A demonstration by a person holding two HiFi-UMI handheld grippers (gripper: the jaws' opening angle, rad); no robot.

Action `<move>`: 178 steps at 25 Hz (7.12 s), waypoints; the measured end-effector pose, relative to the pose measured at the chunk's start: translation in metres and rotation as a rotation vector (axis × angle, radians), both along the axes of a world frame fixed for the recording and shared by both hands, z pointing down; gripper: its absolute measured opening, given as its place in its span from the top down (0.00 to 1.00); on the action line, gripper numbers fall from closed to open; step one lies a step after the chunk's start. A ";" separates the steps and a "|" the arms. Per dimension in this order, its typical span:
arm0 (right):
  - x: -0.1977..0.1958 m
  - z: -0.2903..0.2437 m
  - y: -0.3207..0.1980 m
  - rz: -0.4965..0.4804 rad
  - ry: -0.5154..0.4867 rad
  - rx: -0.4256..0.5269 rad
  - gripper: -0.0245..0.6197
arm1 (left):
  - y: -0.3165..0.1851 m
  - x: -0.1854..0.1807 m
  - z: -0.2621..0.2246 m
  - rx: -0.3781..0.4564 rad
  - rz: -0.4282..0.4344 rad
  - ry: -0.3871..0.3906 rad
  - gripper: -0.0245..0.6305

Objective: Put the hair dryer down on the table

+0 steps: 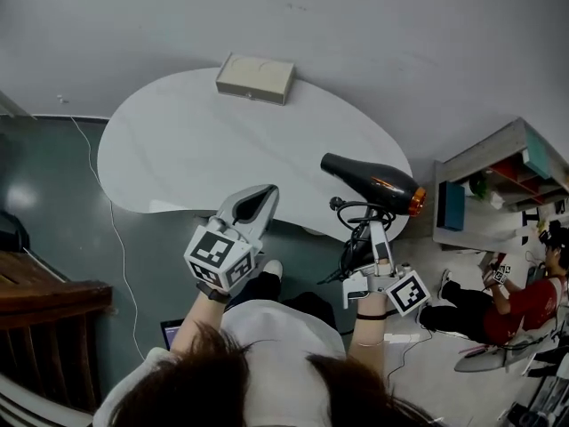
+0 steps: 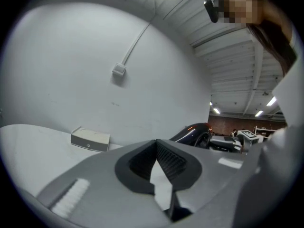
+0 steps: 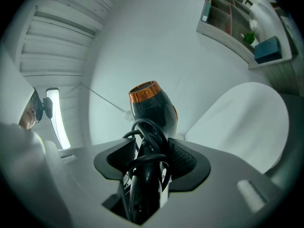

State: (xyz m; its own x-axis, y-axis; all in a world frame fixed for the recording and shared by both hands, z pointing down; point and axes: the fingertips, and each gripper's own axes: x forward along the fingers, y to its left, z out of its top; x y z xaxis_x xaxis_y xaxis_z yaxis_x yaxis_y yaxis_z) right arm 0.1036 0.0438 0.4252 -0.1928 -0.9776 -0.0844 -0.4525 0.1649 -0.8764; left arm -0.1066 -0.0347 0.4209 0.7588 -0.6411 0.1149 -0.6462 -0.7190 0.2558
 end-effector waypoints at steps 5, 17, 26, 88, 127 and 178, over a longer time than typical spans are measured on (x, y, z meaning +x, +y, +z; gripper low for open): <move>0.005 0.002 -0.007 0.022 -0.001 -0.019 0.65 | -0.009 0.014 0.011 -0.027 0.044 -0.008 0.87; 0.039 0.018 -0.069 -0.023 -0.039 -0.042 0.65 | -0.063 0.056 0.017 -0.036 0.036 -0.027 0.87; 0.072 0.016 -0.144 -0.165 -0.035 -0.049 0.65 | -0.123 0.107 -0.001 -0.005 -0.041 -0.010 0.87; 0.075 0.205 -0.172 -0.325 -0.072 -0.467 0.64 | -0.139 0.117 0.091 -0.173 -0.033 -0.050 0.87; 0.076 0.238 -0.164 -0.450 0.411 -0.572 0.54 | -0.124 0.132 0.103 -0.196 0.012 -0.076 0.87; 0.144 -0.049 -0.177 -0.012 1.001 0.078 0.88 | -0.155 0.144 -0.019 0.107 -0.033 -0.093 0.87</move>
State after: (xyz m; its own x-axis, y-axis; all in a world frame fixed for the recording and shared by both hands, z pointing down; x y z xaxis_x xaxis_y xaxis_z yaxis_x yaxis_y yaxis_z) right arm 0.2474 -0.1328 0.3758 -0.2198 -0.9738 0.0579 -0.9734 0.2149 -0.0801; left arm 0.0369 -0.1894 0.4023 0.7262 -0.6780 0.1136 -0.6875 -0.7168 0.1167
